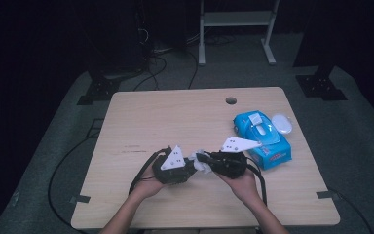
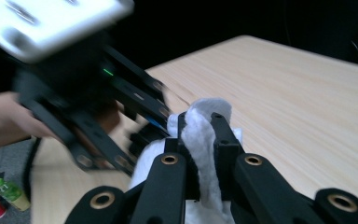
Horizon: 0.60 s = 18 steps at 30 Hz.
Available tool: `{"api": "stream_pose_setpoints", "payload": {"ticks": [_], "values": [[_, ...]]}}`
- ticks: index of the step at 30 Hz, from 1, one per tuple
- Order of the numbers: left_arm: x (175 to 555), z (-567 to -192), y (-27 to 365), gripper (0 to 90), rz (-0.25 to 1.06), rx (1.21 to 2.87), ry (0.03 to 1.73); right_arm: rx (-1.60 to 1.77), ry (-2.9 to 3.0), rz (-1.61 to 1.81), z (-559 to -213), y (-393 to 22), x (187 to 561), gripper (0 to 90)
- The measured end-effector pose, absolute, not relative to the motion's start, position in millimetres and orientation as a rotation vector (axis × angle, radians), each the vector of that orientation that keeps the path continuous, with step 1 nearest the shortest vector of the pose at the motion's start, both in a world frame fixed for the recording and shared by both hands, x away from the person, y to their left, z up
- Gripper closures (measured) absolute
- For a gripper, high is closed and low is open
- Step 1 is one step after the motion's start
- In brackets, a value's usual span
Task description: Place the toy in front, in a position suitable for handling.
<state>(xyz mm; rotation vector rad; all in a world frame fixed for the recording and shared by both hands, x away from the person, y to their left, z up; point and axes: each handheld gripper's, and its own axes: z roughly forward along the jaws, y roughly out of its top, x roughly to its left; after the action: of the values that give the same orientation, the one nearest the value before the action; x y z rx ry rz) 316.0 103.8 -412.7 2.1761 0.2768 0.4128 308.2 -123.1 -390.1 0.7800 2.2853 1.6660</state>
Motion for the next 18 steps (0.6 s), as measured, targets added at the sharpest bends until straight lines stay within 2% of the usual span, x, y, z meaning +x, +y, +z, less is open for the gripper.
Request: {"api": "stream_pose_setpoints", "payload": {"ticks": [7,18], "values": [[314,-412,103,64.5,0.418,2.183,0.27,0.65,2.322,1.66,-379,-99,295,84.9],[315,-412,102,64.8,0.416,2.18,0.269,0.794,2.287,1.643,-390,-120,308,84.9]]}}
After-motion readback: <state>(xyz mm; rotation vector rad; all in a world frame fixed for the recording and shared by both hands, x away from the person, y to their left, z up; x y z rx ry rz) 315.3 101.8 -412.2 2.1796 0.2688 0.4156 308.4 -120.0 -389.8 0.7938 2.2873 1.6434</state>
